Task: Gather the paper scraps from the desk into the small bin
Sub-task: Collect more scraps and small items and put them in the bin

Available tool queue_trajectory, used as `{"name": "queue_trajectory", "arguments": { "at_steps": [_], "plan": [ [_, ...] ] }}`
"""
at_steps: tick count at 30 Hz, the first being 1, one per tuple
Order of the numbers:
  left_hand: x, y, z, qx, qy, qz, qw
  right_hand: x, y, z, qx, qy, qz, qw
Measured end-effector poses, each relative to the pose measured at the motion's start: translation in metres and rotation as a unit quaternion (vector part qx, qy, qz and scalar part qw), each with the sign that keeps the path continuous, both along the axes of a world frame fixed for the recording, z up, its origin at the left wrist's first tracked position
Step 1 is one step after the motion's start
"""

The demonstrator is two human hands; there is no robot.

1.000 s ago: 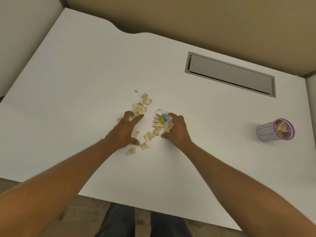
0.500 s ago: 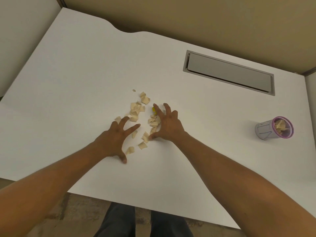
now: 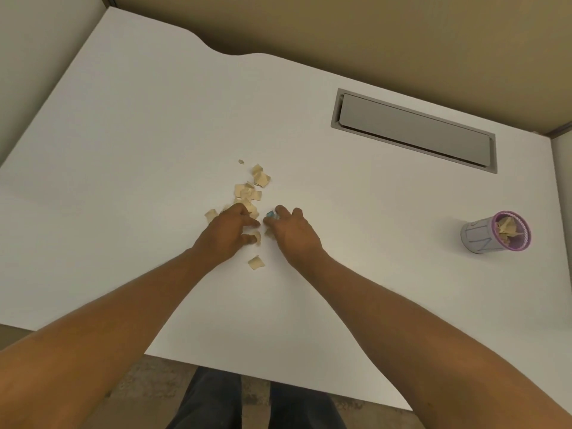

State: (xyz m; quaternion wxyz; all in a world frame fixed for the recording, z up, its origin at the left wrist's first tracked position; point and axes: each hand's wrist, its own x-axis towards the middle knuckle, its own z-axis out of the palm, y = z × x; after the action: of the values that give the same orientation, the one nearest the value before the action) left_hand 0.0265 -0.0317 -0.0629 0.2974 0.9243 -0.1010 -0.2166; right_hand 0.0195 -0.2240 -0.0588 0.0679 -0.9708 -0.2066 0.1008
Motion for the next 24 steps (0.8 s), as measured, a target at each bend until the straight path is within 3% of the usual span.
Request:
{"name": "queue_trajectory", "arguments": {
  "at_steps": [4,7,10,13,15,16,20,24],
  "plan": [
    [0.001,-0.019,-0.001,0.005,-0.012,0.049,0.999,0.005,-0.01,-0.004,0.029,0.018,-0.01,0.999],
    [0.003,-0.031,0.002,-0.038,-0.007,0.101,0.994,0.007,-0.021,-0.001,0.166,0.069,-0.162,0.97],
    [0.007,-0.044,0.013,-0.082,0.009,0.157,0.984,0.01,-0.038,0.007,0.34,0.138,-0.348,0.862],
    [0.012,-0.061,0.023,-0.139,0.035,0.214,0.966,0.01,-0.055,0.019,0.475,0.219,-0.446,0.726],
    [0.015,-0.072,0.027,-0.144,0.03,0.222,0.964,0.008,-0.068,0.022,0.492,0.229,-0.485,0.686],
    [0.017,-0.076,0.027,-0.136,0.022,0.217,0.966,0.007,-0.074,0.019,0.475,0.221,-0.487,0.699],
    [0.02,-0.08,0.023,-0.082,0.006,0.19,0.978,0.003,-0.085,0.006,0.363,0.171,-0.42,0.814],
    [0.019,-0.058,0.019,-0.054,0.003,0.164,0.985,0.006,-0.075,0.006,0.325,0.173,-0.352,0.86]
  ]
}}
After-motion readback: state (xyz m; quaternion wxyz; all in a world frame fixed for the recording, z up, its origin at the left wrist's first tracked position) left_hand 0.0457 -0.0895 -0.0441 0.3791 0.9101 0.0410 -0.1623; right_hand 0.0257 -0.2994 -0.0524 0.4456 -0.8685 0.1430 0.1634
